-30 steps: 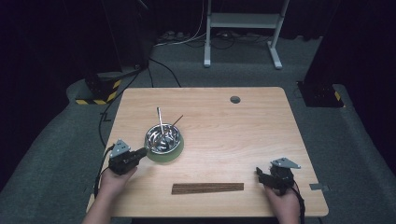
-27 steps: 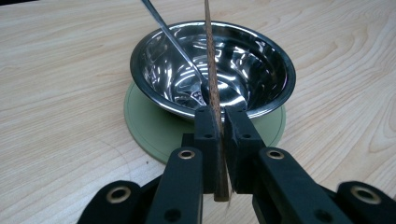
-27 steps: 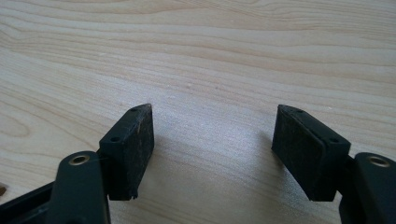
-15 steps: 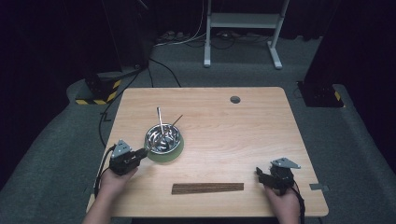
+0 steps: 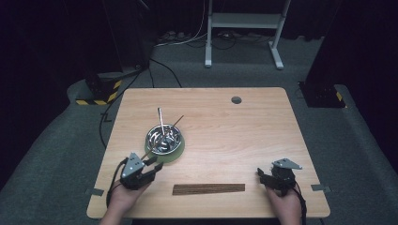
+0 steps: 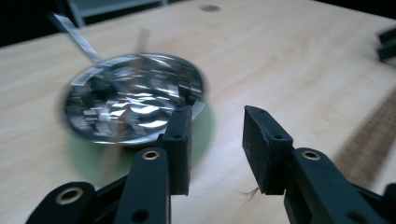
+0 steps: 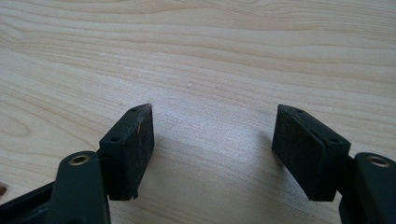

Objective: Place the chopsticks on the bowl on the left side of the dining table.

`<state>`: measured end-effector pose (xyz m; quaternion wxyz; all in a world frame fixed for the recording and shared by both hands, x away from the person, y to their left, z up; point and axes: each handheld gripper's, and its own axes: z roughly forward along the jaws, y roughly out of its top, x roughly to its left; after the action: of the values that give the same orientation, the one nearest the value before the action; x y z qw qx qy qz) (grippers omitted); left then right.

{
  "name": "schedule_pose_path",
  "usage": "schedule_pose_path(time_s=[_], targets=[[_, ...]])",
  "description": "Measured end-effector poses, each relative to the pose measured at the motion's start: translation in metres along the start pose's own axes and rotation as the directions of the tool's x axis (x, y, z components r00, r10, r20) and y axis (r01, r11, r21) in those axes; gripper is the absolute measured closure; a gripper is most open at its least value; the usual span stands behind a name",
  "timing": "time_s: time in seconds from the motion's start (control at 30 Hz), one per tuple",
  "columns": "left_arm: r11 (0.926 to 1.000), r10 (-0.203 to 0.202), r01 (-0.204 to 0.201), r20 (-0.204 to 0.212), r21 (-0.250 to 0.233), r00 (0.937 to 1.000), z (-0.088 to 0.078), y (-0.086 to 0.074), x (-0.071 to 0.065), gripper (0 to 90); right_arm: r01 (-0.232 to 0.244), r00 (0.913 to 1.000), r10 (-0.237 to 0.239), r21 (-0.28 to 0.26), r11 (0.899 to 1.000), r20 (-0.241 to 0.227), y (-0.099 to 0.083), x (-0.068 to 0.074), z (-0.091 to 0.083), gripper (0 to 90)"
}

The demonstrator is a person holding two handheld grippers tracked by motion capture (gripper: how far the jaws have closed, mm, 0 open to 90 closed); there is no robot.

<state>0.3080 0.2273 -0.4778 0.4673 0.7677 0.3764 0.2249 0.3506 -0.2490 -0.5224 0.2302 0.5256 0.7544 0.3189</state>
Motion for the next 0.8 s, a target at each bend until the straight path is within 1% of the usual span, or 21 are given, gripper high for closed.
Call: schedule_pose_path(time_s=[0.03, 0.07, 0.1, 0.17, 0.2, 0.23, 0.27, 0.33, 0.37, 0.4, 0.47, 0.57, 0.63, 0.67, 0.7, 0.73, 0.8], targets=[[1.0000, -0.004, 0.004, 0.013, 0.005, 0.9999, 0.005, -0.002, -0.005, 62.8, 0.004, 1.0000, -0.004, -0.002, 1.000, 0.000, 0.000, 0.000, 0.000, 29.3], [0.9997, 0.008, -0.009, 0.023, 0.023, 0.9997, 0.009, -0.004, -0.008, 62.8, 0.005, 1.0000, -0.005, -0.002, 1.000, 0.000, 0.000, 0.000, 0.000, 29.3], [0.9995, -0.008, 0.007, 0.032, 0.032, 0.9995, 0.014, -0.007, -0.012, 62.9, 0.005, 1.0000, -0.005, -0.002, 1.000, 0.000, 0.000, 0.000, 0.000, 29.3], [0.9990, -0.010, 0.008, 0.055, 0.045, 0.9985, 0.019, -0.009, -0.015, 62.9, 0.005, 1.0000, -0.005, -0.010, 1.000, 0.005, 0.000, 0.000, 0.001, 29.3], [0.9987, -0.009, 0.006, 0.057, 0.050, 0.9983, 0.022, -0.011, -0.017, 62.8, 0.006, 1.0000, -0.006, -0.010, 1.000, 0.005, 0.000, 0.000, 0.001, 29.3], [0.9982, 0.002, -0.005, 0.062, 0.059, 0.9981, 0.023, -0.012, -0.019, 62.8, 0.006, 1.0000, -0.006, -0.004, 1.000, 0.000, 0.000, 0.000, 0.000, 29.3], [0.9982, 0.006, -0.010, 0.075, 0.060, 0.9972, 0.026, -0.014, -0.020, 62.7, 0.007, 1.0000, -0.007, -0.002, 1.000, -0.002, 0.000, 0.000, 0.000, 29.3], [0.9973, -0.002, -0.004, 0.087, 0.073, 0.9962, 0.028, -0.017, -0.021, 62.3, 0.006, 1.0000, -0.006, -0.002, 1.000, -0.002, 0.000, 0.000, 0.000, 29.3], [0.9971, -0.016, 0.008, 0.104, 0.076, 0.9945, 0.029, -0.019, -0.021, 62.3, 0.006, 1.0000, -0.006, -0.005, 1.000, 0.000, 0.000, 0.000, 0.000, 29.3], [0.9973, -0.021, 0.013, 0.116, 0.073, 0.9930, 0.031, -0.021, -0.021, 62.3, 0.003, 1.0000, -0.003, -0.007, 1.000, 0.001, 0.000, 0.000, 0.000, 29.3], [0.9962, -0.021, 0.010, 0.131, 0.086, 0.9911, 0.032, -0.025, -0.022, 62.3, 0.003, 1.0000, -0.003, -0.008, 1.000, 0.002, 0.000, 0.000, 0.000, 29.3], [0.9949, -0.036, 0.019, 0.170, 0.099, 0.9848, 0.034, -0.031, -0.021, 62.0, 0.004, 1.0000, -0.004, -0.003, 1.000, -0.001, 0.000, 0.000, 0.000, 29.3], [0.9931, -0.055, 0.035, 0.182, 0.112, 0.9818, 0.036, -0.032, -0.021, 60.9, 0.003, 1.0000, -0.003, -0.010, 1.000, 0.003, -0.001, 0.001, 0.001, 29.3], [0.9942, -0.043, 0.023, 0.192, 0.105, 0.9805, 0.035, -0.032, -0.020, 59.8, 0.003, 1.0000, -0.003, -0.009, 1.000, 0.003, -0.001, 0.000, 0.001, 29.3], [0.9946, -0.045, 0.025, 0.199, 0.100, 0.9789, 0.036, -0.032, -0.020, 59.3, 0.003, 1.0000, -0.003, -0.009, 1.000, 0.003, 0.000, 0.001, 0.000, 29.3], [0.9936, -0.060, 0.039, 0.203, 0.106, 0.9774, 0.036, -0.033, -0.021, 58.7, 0.003, 1.0000, -0.003, -0.009, 1.000, 0.003, 0.000, 0.000, 0.000, 29.3], [0.9925, -0.058, 0.034, 0.207, 0.118, 0.9767, 0.038, -0.033, -0.020, 57.5, 0.003, 1.0000, -0.003, -0.010, 1.000, 0.003, -0.001, 0.001, 0.001, 29.3]])
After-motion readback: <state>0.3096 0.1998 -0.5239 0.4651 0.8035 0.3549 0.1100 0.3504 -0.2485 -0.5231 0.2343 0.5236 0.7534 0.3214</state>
